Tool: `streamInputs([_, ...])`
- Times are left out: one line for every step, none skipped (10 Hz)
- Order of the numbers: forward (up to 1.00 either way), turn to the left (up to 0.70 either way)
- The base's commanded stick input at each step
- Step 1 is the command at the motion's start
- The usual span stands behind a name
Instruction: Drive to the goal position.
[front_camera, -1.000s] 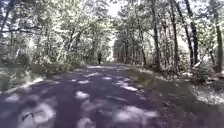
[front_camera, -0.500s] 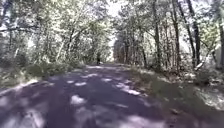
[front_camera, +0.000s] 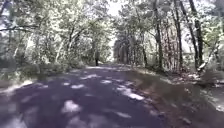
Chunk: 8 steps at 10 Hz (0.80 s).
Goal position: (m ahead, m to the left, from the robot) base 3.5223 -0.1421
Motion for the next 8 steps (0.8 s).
streamInputs([0.45,0.0])
streamInputs([0.45,0.0])
streamInputs([0.45,0.0])
streamInputs([0.45,0.0])
streamInputs([0.45,0.0])
streamInputs([0.45,0.0])
streamInputs([0.45,0.0])
streamInputs([0.45,0.0])
